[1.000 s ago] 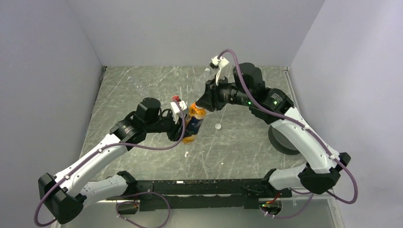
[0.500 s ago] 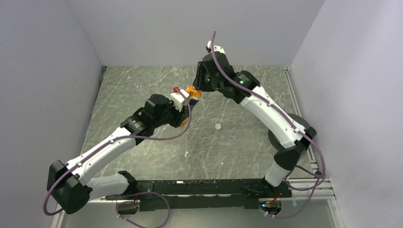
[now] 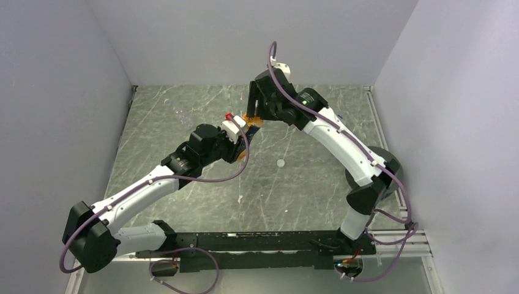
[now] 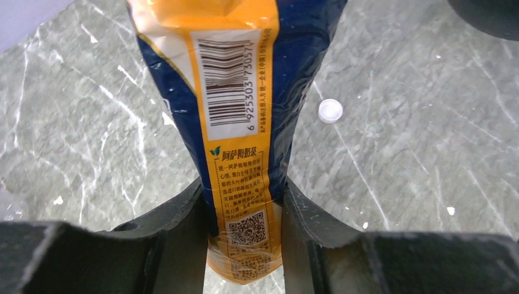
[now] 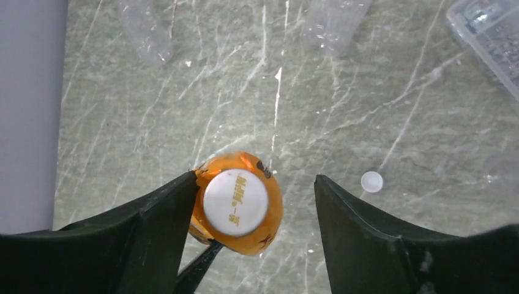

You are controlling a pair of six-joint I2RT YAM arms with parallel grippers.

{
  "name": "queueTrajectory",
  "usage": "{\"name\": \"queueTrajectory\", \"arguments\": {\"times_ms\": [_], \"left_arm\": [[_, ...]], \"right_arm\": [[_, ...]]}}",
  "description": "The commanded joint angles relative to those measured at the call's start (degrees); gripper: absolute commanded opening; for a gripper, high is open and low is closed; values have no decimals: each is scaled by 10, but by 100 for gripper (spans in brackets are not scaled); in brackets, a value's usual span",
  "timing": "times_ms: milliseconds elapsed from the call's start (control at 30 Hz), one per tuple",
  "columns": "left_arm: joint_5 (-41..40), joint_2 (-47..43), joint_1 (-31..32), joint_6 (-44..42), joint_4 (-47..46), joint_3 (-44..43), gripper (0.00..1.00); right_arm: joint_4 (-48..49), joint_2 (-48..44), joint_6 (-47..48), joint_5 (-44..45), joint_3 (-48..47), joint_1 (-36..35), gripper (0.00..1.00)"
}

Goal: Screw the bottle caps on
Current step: Screw the bottle cap onto the plastic bottle.

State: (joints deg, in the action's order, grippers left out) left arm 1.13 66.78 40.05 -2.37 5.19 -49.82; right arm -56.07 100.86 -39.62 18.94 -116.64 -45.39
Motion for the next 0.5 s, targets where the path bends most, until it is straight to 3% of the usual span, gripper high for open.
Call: {"name": "queueTrajectory", "arguments": {"times_ms": [0, 100, 300, 467], "left_arm": [[82, -32, 4, 4, -58, 5, 0], [134, -40, 4, 12, -41, 18, 0], [304, -44, -4, 11, 3, 10, 0], [500, -43, -23, 20, 8, 6, 0]], "right_arm": [[12, -95, 29, -22, 47, 9, 82], [40, -151, 57, -37, 78, 19, 99], [131, -274, 144, -119, 190, 30, 100], [201, -352, 229, -295, 280, 54, 100]]}}
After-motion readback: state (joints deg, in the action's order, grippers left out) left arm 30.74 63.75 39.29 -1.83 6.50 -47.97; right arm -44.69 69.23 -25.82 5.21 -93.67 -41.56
